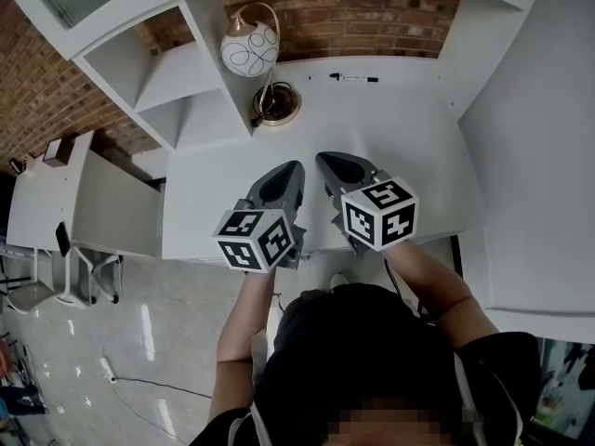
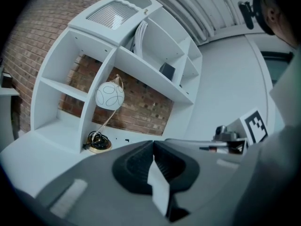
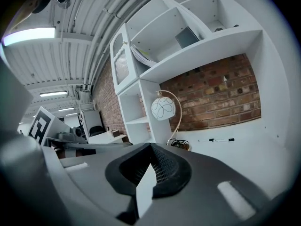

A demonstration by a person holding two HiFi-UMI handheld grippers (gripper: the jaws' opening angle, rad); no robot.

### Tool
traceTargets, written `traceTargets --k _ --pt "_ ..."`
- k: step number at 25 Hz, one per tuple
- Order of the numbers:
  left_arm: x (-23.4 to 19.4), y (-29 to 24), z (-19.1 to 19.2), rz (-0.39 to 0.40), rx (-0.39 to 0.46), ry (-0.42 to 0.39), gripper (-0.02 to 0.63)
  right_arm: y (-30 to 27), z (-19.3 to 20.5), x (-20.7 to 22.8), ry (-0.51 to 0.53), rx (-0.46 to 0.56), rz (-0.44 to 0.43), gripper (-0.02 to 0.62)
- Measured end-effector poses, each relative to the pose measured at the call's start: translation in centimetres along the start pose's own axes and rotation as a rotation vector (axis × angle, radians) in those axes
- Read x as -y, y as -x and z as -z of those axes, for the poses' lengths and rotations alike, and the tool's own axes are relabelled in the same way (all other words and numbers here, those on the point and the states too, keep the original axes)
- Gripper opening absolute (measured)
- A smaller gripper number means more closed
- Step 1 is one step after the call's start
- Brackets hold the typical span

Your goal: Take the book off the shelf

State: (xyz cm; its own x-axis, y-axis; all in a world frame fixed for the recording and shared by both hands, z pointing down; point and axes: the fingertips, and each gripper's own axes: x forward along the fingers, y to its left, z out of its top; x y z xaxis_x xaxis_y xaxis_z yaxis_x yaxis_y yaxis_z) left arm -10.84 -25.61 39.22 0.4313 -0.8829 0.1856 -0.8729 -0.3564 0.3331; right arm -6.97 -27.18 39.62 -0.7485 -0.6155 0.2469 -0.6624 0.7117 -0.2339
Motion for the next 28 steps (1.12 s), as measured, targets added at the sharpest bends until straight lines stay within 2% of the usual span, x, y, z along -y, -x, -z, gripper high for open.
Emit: traceTargets --k 7,14,17,23,28 --pt "-0.3 -1.4 -1.1 -0.014 0.013 -0.013 0.002 -1.5 -1.1 0.4 0.017 0.001 -0.045 -0.006" --pt "-1.6 -2.6 -4.0 0.014 0.034 -0.032 0.002 -3.3 -3.8 0.1 0.028 0.026 -0.057 -0.006" --pt "-2.0 -2.9 -5.3 0.038 0.018 -0.038 0.003 -3.9 -5.2 -0.1 0.015 0.039 -0.055 -0.006" --pt "-2.7 -3.1 -8.8 0.123 0.047 -0.003 0.017 -5.5 -8.2 -0.8 0.031 0.079 -0.051 -0.006" --pt "-4.0 -3.2 -10.8 0.083 0.051 -0.057 0.017 -6.6 -10.2 -1.1 0.043 0.105 -0.045 -0.005"
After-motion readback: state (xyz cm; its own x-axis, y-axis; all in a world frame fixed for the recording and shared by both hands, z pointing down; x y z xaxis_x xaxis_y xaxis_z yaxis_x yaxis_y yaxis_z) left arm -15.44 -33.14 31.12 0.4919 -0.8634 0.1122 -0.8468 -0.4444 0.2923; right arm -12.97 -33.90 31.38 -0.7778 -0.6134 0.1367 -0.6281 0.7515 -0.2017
